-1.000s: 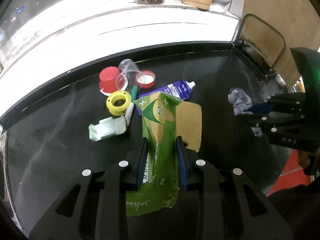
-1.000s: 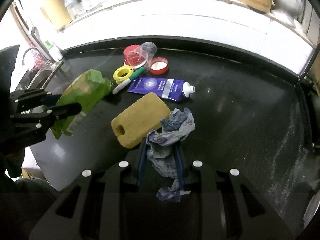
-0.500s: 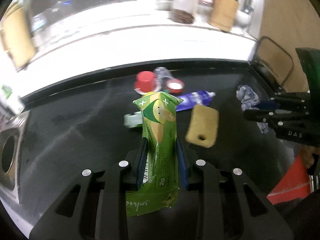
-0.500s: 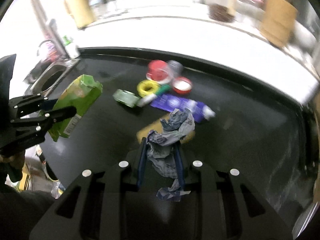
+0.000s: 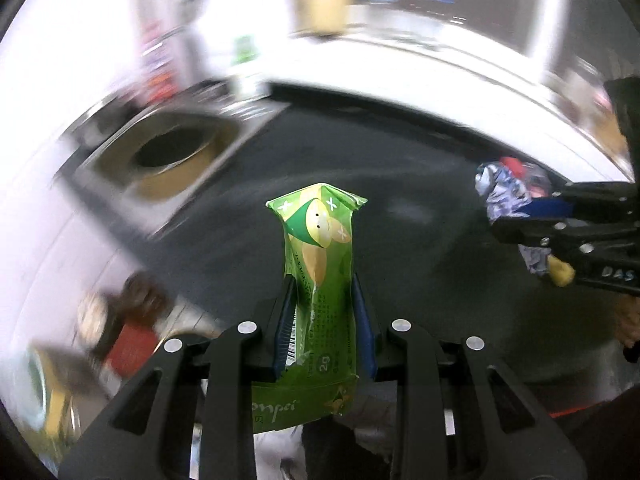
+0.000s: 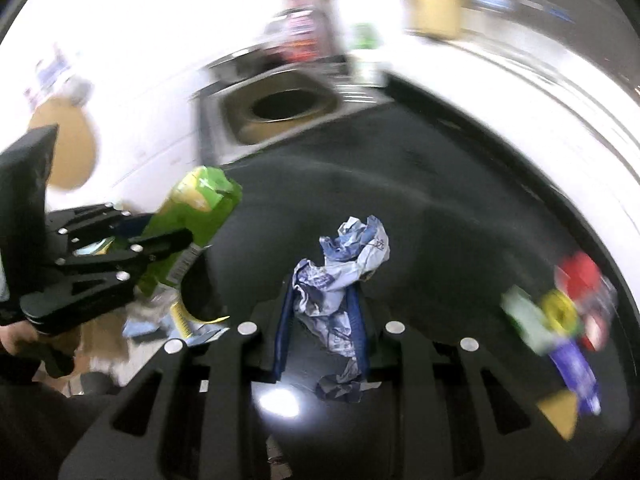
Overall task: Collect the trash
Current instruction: 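Carry the pouch and cloth toward the black bin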
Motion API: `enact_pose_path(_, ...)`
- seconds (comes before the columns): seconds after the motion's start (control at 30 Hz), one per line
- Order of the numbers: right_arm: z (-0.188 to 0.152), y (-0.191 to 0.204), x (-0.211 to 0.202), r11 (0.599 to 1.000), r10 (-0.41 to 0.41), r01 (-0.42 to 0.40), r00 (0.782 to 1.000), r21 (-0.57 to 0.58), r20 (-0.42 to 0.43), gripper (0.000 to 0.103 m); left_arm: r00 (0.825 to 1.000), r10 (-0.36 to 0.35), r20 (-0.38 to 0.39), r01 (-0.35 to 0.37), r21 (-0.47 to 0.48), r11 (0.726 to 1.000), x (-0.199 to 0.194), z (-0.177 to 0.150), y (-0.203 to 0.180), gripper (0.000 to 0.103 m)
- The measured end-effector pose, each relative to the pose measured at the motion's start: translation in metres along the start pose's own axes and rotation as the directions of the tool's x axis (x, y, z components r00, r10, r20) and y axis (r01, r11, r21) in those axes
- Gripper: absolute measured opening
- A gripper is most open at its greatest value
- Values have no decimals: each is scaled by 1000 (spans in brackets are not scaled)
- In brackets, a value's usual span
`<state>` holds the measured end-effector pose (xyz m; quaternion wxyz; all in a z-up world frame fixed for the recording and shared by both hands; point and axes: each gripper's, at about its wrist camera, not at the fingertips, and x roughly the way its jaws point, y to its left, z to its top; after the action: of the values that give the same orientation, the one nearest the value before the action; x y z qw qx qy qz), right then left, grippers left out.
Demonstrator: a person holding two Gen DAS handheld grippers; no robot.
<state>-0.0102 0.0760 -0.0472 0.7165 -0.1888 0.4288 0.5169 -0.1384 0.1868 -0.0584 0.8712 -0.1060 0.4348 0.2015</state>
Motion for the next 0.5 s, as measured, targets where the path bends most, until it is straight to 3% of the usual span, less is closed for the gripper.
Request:
enact_pose_path(0.13,30,68,44,982,125,-132,990,-139,-59,26,995,94,-38,-99,-152,983,-3,-34,66,28)
enact_pose_path(0.23,44,112,74,954,192,-212,975,-210,-114,26,987,143,-75,-158,-262,952,-4,-61,113,28)
enact_pose_path(0.37,59,176,121,904,279,-331,936,-272,-212,26,980,172,-96,-195,-349,916,2,-91,153,28)
enact_pose_path(0.5,66,218,164,869,312,-397,903,-294,-296,26,979,160,-126,-200,-440,875,25,-120,193,28)
